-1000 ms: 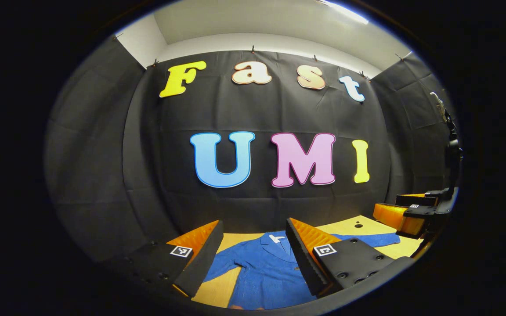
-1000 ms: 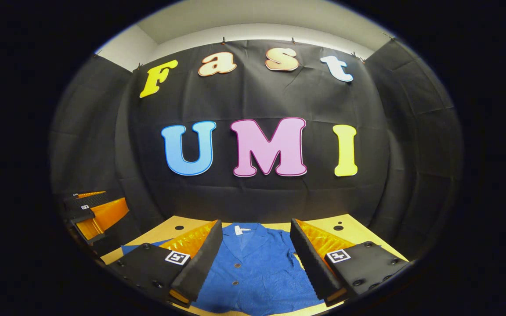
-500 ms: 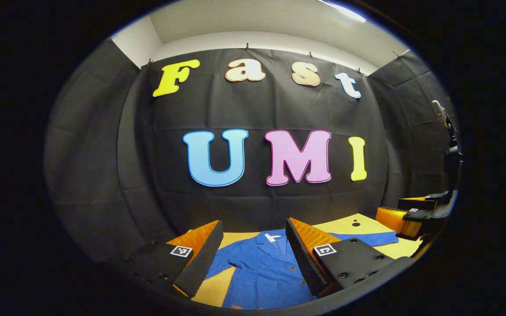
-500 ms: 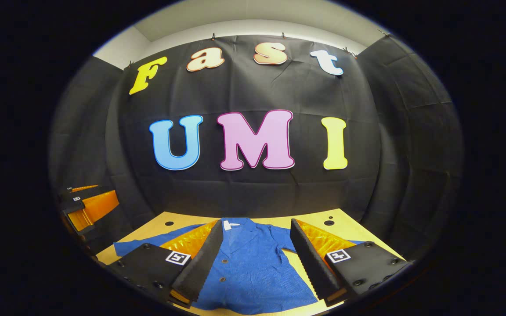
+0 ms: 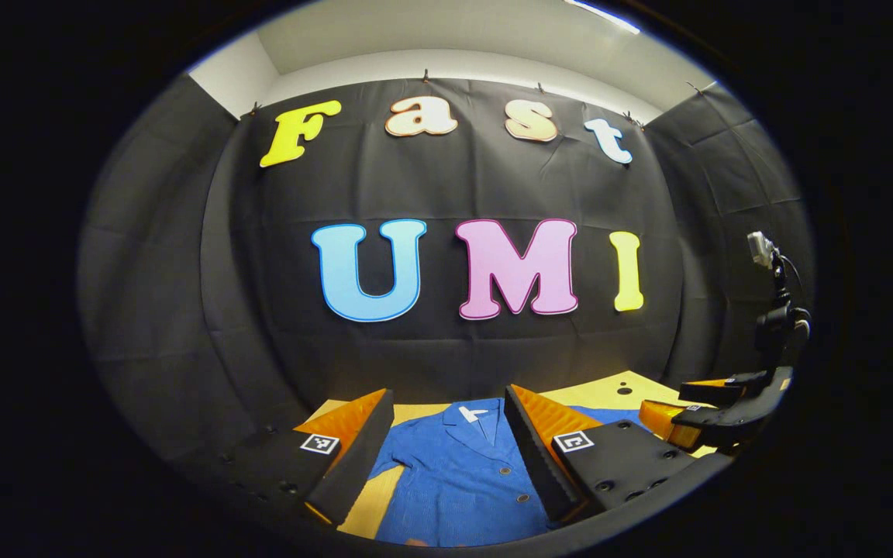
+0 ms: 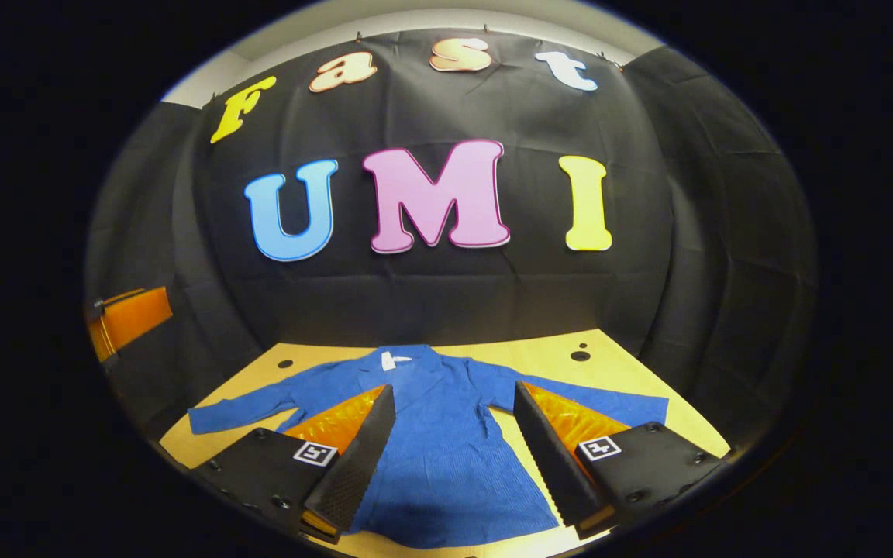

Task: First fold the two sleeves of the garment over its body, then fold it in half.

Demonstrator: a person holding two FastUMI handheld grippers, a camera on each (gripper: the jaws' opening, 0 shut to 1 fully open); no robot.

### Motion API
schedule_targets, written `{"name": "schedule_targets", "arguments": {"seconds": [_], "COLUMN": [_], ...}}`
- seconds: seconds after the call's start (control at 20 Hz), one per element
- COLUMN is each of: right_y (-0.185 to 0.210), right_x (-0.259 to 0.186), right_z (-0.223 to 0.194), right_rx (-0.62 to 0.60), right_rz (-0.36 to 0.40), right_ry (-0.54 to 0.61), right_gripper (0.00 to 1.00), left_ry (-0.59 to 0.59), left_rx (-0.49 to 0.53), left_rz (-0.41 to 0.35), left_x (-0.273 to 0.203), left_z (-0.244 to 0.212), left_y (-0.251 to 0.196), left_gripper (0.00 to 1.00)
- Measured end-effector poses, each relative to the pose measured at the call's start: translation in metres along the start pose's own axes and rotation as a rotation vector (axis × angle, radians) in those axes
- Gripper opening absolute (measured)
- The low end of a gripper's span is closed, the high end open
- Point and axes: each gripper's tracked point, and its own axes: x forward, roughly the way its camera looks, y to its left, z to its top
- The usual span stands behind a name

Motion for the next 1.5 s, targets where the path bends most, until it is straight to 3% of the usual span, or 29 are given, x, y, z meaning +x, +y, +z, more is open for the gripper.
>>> {"name": "schedule_targets", "arguments": {"seconds": [0.3,0.5,0.9,1.2,1.5], "right_y": [-0.070,-0.150,-0.303,-0.350,-0.358], "right_x": [0.033,0.057,0.076,0.083,0.087], "right_z": [-0.046,-0.076,-0.148,-0.186,-0.216], "right_rx": [0.030,0.023,0.133,0.256,0.326], "right_rz": [-0.101,-0.245,-0.536,-0.644,-0.654], "right_ry": [0.086,0.148,0.353,0.475,0.587], "right_gripper": [0.96,0.97,0.98,0.98,0.99], "left_ry": [0.087,0.138,0.155,0.198,0.197], "left_rx": [0.011,0.021,0.098,0.092,0.109], "left_rz": [-0.013,-0.026,-0.082,-0.085,-0.097], "left_x": [0.017,0.033,0.057,0.074,0.086], "left_z": [-0.027,-0.040,-0.045,-0.055,-0.054], "left_y": [-0.031,-0.053,-0.092,-0.107,-0.116], "left_gripper": [0.83,0.83,0.83,0.83,0.83]}}
